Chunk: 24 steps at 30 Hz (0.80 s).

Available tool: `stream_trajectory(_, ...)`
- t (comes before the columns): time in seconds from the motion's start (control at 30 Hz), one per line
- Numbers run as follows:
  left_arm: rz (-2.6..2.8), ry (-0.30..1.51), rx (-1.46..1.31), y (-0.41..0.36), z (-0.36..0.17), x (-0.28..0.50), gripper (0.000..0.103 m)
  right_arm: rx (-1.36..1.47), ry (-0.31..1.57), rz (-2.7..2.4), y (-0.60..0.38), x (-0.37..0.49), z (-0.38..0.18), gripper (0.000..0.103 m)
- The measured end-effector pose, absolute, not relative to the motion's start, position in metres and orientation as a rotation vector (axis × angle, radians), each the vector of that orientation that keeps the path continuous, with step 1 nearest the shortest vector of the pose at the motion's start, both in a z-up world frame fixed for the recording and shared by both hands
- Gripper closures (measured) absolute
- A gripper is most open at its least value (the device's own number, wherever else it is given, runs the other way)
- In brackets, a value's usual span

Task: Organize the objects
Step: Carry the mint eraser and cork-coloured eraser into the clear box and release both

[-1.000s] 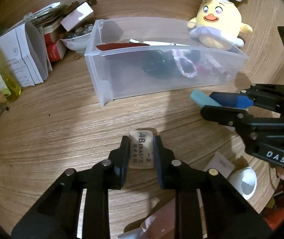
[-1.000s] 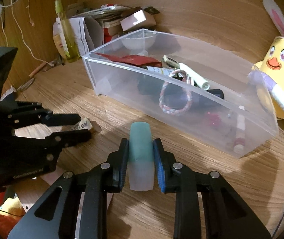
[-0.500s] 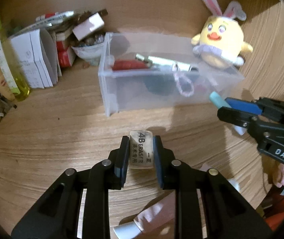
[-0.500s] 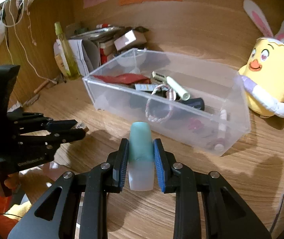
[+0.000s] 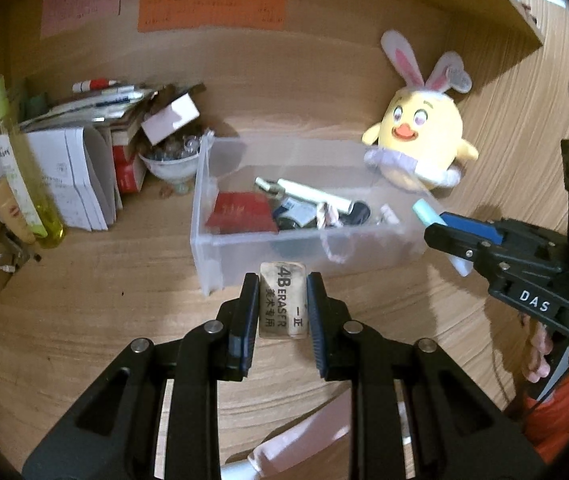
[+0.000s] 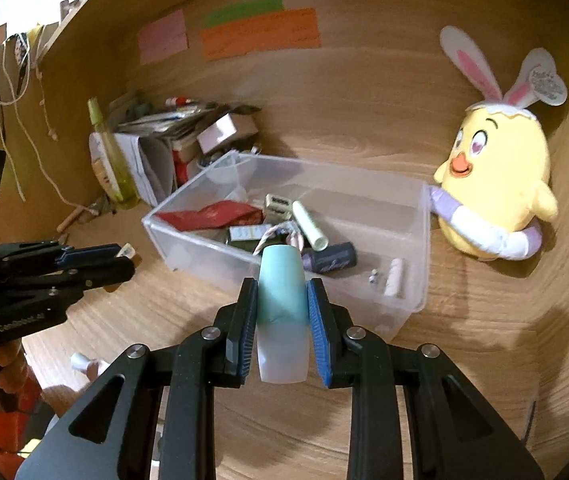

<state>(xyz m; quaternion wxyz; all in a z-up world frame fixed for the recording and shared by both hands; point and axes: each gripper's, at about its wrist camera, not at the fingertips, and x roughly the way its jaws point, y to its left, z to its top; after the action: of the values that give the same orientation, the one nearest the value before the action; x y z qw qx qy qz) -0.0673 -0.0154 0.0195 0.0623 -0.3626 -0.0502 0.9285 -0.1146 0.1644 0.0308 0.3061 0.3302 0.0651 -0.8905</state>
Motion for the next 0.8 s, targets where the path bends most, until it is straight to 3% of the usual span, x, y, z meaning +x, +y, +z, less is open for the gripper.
stream_trajectory(0.8, 2.795, -0.125, -1.057, 0.003, 0.035, -0.132, 0.080, 0.808, 0.194, -2.463, 0.169, -0.167, 0.058, 0.080)
